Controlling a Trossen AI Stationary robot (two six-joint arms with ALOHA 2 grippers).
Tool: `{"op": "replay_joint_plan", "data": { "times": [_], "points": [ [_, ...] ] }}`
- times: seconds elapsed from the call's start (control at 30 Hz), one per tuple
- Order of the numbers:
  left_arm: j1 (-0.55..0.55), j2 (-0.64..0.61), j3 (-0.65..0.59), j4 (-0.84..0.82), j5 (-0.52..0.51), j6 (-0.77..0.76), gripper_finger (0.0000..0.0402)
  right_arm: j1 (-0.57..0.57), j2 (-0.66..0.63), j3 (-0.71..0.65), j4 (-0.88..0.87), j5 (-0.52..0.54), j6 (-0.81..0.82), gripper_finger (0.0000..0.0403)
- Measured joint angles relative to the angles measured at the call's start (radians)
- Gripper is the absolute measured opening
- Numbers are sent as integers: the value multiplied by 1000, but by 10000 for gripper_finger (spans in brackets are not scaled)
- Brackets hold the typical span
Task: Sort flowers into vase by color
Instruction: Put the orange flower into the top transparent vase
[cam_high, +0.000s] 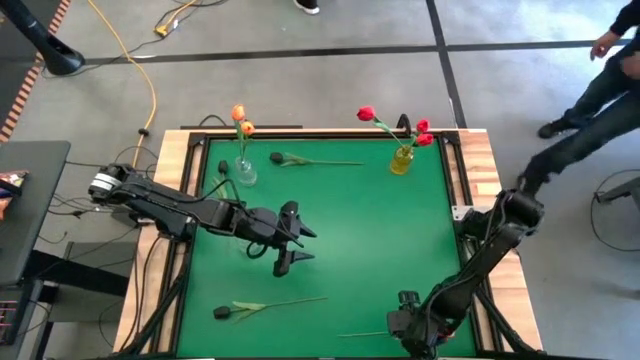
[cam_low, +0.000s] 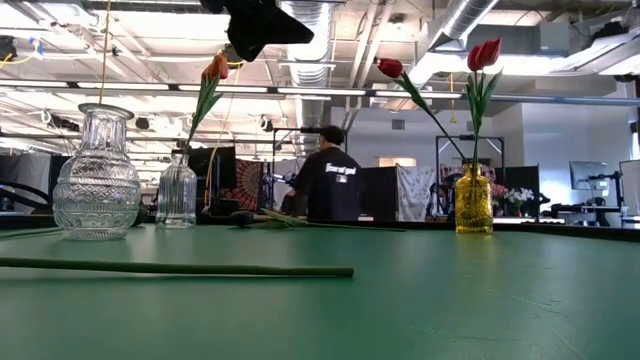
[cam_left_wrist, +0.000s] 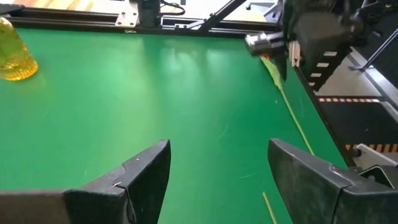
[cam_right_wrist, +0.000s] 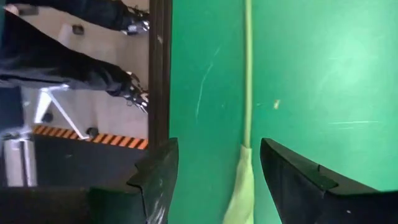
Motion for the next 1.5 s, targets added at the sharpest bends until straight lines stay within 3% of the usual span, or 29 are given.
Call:
{"op": "replay_joint_plan", "data": {
  "times": [0.3,0.4,0.53,0.63,0.8,0.93,1.1,1.23,1.4,1.5],
  "points": [
    [0,0,0,9,-6,-1,256,18,179,9,-8,5,122,242],
    [0,0,0,10,-6,-1,256,23,195,11,-20,15,153,197],
    [0,0,0,10,-6,-1,256,22,194,20,-85,47,156,86],
    [0,0,0,9,-6,-5,256,20,176,40,-166,101,153,21],
    [0,0,-1,58,6,-49,256,-26,70,60,-349,241,120,25],
    [10,0,-1,168,5,-165,256,-81,-48,96,-471,425,60,18],
    [79,0,-1,287,86,-508,256,-153,-142,112,-458,638,-209,18],
    [135,0,-1,309,218,-761,256,-216,-170,111,-348,653,-610,18],
    [174,0,-1,299,315,-894,256,-280,-177,114,-192,672,-1127,24],
    [174,0,-1,280,320,-941,256,-325,-167,114,-102,742,-1321,26]
  ]
}}
